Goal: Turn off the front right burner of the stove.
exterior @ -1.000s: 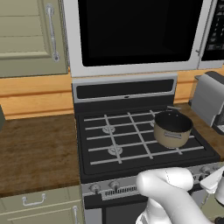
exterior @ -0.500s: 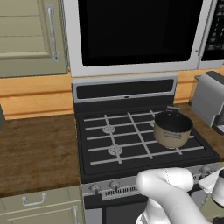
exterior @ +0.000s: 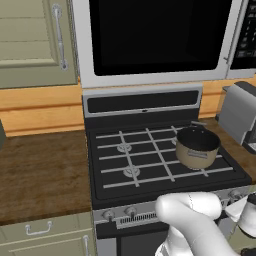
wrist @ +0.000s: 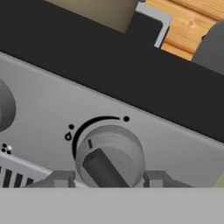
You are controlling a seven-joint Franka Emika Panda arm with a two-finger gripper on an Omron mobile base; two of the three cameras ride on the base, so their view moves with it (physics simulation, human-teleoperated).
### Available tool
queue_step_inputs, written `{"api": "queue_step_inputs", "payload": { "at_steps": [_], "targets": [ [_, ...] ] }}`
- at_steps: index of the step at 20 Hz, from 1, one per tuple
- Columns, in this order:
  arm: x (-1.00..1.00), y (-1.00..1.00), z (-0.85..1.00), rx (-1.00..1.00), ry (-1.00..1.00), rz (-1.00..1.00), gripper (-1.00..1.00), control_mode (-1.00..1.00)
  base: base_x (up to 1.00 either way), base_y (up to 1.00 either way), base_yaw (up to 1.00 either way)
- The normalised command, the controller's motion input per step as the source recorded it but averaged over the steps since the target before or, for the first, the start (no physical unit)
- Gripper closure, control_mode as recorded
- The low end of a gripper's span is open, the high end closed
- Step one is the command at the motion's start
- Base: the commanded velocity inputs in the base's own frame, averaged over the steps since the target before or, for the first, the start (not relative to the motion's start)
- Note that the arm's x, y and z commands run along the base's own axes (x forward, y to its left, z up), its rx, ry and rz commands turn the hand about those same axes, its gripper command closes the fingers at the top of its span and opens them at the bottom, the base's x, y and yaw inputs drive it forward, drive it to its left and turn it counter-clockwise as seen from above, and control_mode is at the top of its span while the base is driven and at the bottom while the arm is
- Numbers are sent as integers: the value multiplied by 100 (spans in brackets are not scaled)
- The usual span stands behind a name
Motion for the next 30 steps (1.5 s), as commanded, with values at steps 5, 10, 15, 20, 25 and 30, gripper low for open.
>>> {"api": "queue_step_inputs", "payload": {
  "at_steps": [5, 10, 15, 20, 25, 30],
  "targets": [
    [3, 0, 39, 0, 3, -3, 100, -100, 0, 0, 0],
    [5, -2, 55, 0, 2, 0, 100, -100, 0, 0, 0],
    [7, -9, 52, 0, 1, 0, 100, -100, 0, 0, 0],
    [5, -30, 34, 10, 0, 0, 100, -100, 0, 0, 0],
    [5, -29, 5, 22, 0, 0, 100, -100, 0, 0, 0],
    [34, 0, 44, 22, 0, 0, 100, -100, 0, 0, 0]
  ]
}}
